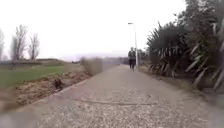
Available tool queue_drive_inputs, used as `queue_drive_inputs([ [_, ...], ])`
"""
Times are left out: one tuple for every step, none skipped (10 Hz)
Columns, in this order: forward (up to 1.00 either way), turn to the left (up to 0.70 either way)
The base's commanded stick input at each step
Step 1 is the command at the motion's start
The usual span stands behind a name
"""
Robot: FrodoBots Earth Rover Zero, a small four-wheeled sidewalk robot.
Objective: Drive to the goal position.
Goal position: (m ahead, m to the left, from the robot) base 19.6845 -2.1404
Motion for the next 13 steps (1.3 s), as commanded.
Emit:
queue_drive_inputs([
  [0.85, 0.00],
  [0.85, 0.00],
  [0.85, 0.00],
  [0.85, 0.00],
  [0.85, 0.00],
  [0.85, 0.00],
  [0.85, 0.00],
  [0.85, 0.00],
  [0.85, 0.00],
  [0.85, 0.00],
  [0.85, -0.30],
  [0.85, -0.32],
  [0.85, -0.33],
])
